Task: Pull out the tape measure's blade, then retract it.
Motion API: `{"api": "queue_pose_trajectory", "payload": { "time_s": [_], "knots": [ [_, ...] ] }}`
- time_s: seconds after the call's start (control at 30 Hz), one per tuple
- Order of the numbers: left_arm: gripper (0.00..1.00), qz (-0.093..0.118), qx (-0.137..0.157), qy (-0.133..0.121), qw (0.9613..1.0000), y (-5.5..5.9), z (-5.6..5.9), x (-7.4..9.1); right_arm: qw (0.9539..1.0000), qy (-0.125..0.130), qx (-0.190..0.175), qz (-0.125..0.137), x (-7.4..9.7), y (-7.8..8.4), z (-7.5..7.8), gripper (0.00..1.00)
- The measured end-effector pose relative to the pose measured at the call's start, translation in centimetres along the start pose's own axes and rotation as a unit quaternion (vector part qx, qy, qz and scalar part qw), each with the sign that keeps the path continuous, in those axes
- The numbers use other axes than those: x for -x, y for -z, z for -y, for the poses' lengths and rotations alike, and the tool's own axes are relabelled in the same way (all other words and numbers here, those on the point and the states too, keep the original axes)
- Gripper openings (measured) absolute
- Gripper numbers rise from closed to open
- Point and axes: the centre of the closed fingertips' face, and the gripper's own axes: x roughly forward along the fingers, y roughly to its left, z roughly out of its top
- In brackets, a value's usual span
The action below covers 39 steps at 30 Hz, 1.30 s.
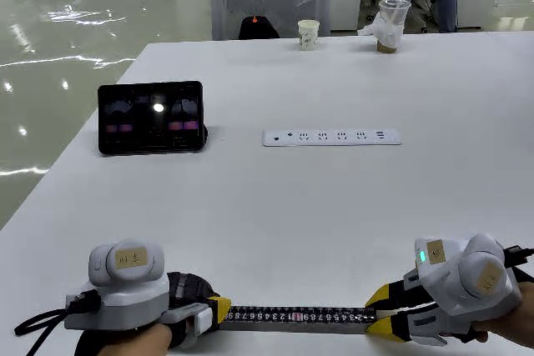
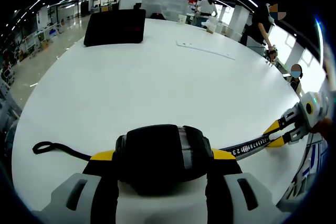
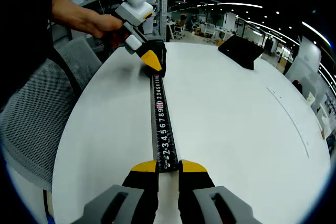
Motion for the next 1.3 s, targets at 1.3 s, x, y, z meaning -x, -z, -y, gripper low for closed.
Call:
{"api": "queue_pose_trajectory", "payload": {
  "time_s": [1.3],
  "knots": [
    [0.63, -0.006, 0.007, 0.007, 0.9999, 0.1, -0.2, -0.4, 0.9998, -0.008, 0.004, 0.016, -2.0, -2.2, -0.2, 0.11]
  ]
}}
